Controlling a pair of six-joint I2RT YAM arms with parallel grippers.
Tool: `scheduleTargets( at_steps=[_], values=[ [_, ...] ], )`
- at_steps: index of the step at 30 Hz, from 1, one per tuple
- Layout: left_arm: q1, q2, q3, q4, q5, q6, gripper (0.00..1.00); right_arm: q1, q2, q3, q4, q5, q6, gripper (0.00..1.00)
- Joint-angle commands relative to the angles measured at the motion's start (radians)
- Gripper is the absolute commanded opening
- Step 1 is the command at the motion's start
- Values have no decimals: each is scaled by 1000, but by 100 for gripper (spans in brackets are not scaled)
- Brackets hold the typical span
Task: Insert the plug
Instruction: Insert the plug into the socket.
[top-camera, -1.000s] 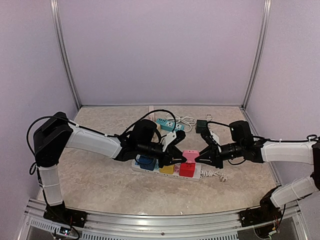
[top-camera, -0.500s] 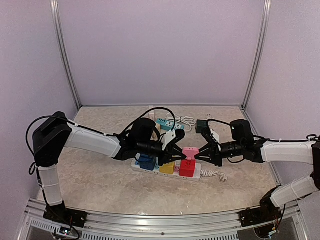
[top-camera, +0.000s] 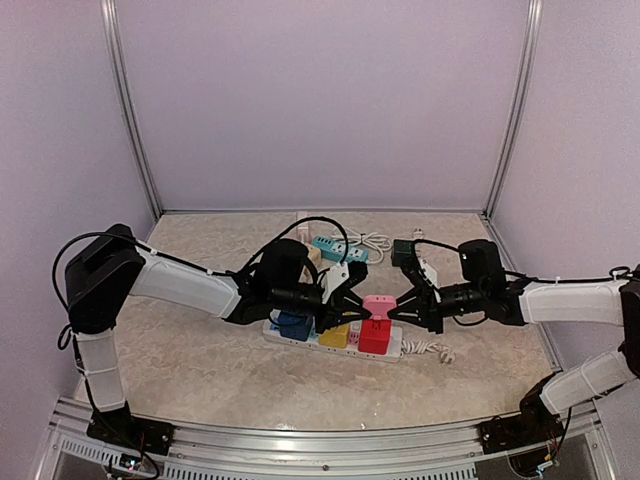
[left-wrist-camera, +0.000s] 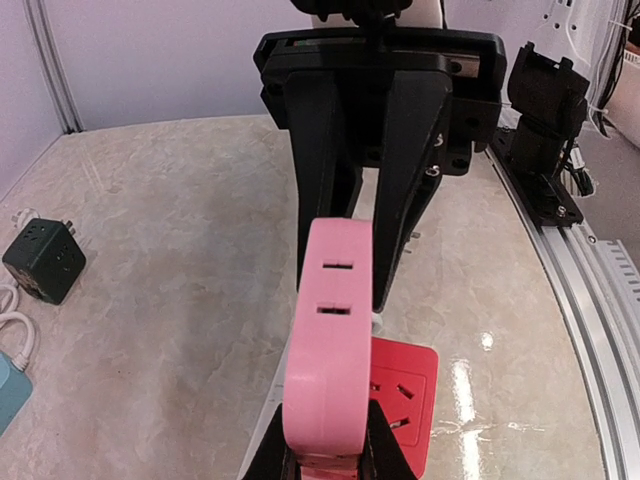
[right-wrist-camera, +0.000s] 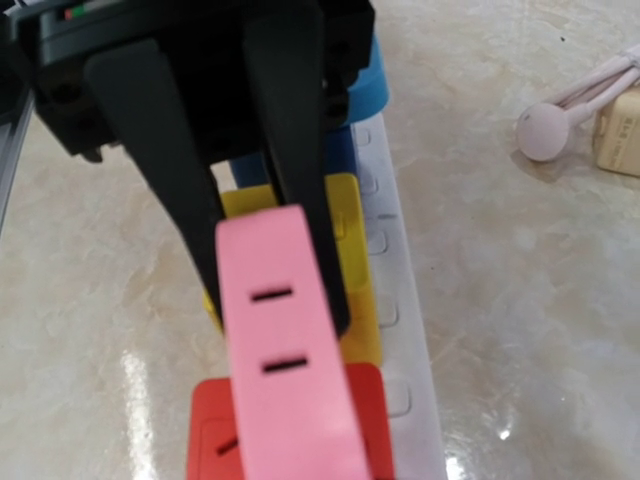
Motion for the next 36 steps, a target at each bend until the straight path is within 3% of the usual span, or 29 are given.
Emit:
scheduleTargets(
  at_steps=[1, 14, 21, 32, 36],
  values=[
    [-33, 0, -12, 107, -41, 81, 0, 8, -36, 9, -22, 10, 75, 0],
    [-47, 7, -56, 127, -34, 169, 0, 8, -37, 5, -37, -9, 66, 0],
    [-53, 12, -79, 178, -16, 174, 0, 12, -10, 3, -11, -19, 75, 8],
    [-65, 31, -99, 211, -12, 224, 0, 26, -28, 3, -36, -1, 42, 9],
    [-72, 36, -99, 242, -16, 213, 0, 26, -37, -12, -12, -14, 54, 20]
  ],
)
